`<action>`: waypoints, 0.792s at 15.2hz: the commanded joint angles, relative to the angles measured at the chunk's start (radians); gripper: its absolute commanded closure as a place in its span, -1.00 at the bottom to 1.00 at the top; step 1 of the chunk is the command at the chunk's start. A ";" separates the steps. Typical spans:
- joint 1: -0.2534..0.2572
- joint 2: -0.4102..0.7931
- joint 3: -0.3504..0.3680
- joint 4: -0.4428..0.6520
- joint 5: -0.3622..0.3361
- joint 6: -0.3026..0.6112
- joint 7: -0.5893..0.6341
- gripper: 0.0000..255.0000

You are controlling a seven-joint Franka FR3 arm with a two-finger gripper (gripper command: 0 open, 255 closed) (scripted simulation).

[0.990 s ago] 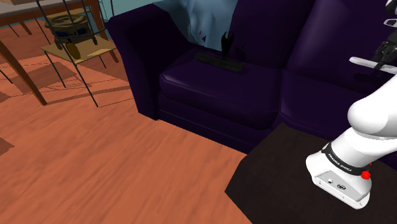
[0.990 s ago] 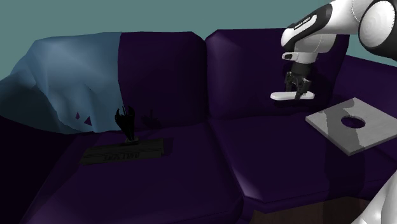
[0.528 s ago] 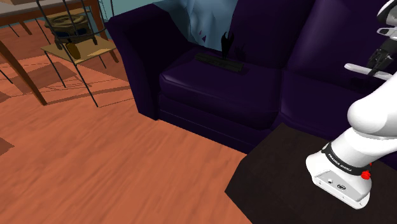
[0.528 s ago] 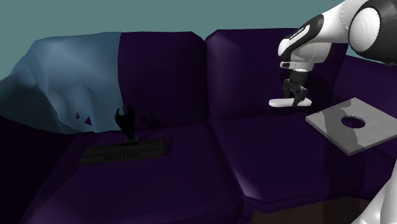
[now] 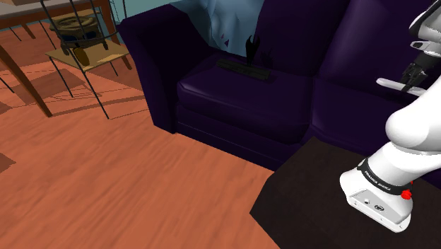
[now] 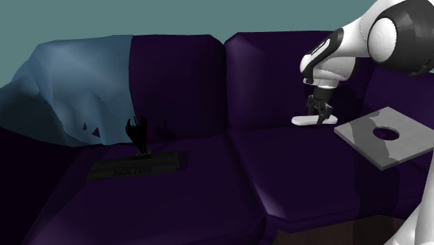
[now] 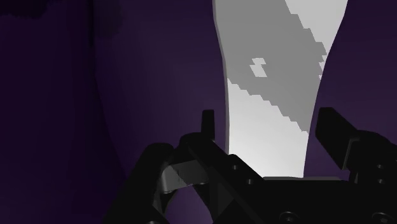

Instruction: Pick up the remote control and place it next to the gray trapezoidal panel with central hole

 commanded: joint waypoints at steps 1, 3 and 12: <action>-0.010 0.020 0.009 -0.002 0.017 0.017 -0.012 1.00; -0.017 0.038 0.018 -0.009 0.034 0.037 -0.023 1.00; -0.055 0.123 0.067 -0.028 0.110 0.123 -0.072 1.00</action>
